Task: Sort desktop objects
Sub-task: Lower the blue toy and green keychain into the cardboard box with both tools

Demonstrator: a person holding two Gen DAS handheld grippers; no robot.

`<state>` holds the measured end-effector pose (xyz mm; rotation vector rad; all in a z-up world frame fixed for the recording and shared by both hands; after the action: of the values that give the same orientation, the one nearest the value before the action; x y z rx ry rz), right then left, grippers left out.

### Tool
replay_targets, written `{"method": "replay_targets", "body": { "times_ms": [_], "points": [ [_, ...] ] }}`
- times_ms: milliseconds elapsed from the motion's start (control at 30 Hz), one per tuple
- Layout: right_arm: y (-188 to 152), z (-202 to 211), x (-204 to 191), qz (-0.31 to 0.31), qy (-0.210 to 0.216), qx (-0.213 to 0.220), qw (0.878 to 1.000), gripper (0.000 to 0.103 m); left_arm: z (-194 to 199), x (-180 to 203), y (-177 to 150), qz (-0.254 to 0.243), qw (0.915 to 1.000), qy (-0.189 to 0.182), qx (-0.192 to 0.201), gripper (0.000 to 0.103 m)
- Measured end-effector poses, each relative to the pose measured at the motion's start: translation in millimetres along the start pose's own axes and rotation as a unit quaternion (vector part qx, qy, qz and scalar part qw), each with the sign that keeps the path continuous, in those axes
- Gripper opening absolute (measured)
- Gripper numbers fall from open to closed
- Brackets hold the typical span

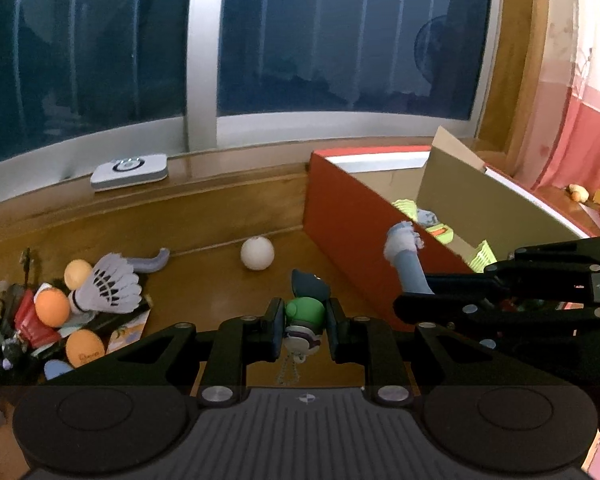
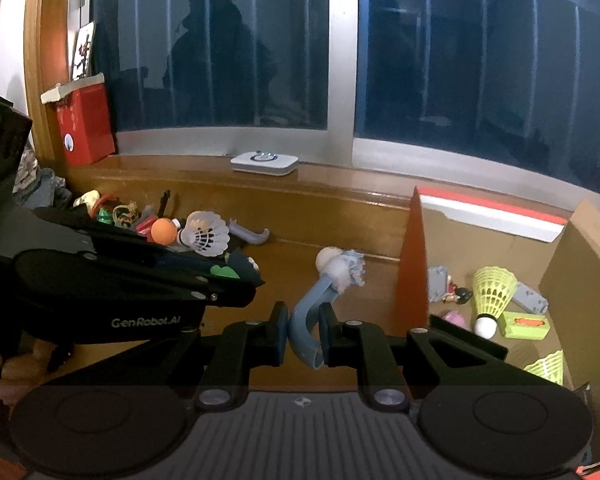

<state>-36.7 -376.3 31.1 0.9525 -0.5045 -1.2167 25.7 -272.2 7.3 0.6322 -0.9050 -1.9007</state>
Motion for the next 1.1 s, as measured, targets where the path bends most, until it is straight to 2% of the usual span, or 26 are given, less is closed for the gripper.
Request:
{"method": "replay_targets", "body": {
  "times_ms": [767,1100],
  "points": [
    [3,38,39,-0.004,-0.019,0.035,0.999,0.017,-1,55,27,-0.018,0.9995,-0.018,0.019,0.023],
    [0,54,73,-0.014,-0.028,0.041,0.999,0.018,-14,85,39,-0.023,0.9993,-0.023,0.02,0.023]
  ]
}}
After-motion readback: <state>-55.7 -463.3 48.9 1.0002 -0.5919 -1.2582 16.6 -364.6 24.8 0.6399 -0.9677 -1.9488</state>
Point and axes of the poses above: each gripper's, at about its wrist camera, not at the fingertips, and z roughly against the way its jaws point, x to its right, y to its top, the point moved 5 cm from there along -z, roughly the way its jaws point, and after that the axes turned 13 degrees about y, right-handed, at the moved point
